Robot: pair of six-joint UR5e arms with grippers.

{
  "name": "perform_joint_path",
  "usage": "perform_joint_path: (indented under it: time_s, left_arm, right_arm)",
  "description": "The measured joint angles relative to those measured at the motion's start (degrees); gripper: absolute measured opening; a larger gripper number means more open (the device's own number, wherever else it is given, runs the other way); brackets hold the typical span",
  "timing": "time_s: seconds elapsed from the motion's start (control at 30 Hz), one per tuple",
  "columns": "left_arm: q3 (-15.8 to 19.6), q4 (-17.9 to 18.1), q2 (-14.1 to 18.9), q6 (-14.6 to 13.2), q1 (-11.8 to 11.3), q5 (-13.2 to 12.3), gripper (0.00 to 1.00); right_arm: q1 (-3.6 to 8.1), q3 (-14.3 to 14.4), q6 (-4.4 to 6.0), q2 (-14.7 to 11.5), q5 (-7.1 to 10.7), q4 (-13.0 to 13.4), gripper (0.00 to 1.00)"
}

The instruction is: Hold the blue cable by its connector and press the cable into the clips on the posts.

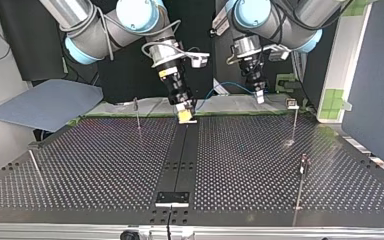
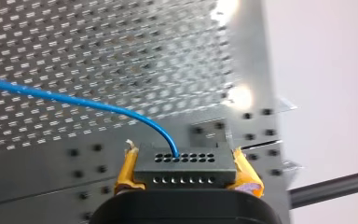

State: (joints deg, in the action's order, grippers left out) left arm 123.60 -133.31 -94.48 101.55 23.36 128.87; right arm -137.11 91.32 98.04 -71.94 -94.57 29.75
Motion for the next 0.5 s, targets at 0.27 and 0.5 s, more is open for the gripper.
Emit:
perform_joint_path:
  time_s: [0.27, 0.5]
  left_arm:
    - [-1.4, -3.6, 3.6, 1.1, -3.6, -3.6, 0.0]
    - [-3.3, -6.9, 6.9, 2.0, -6.4, -5.6, 0.0]
  right_arm:
    - [1.46, -0.7, 0.02, -1.6, 2.33, -3.9, 0.0]
    - [2.09, -1.6, -0.21, 0.2, 3.51, -7.0, 0.0]
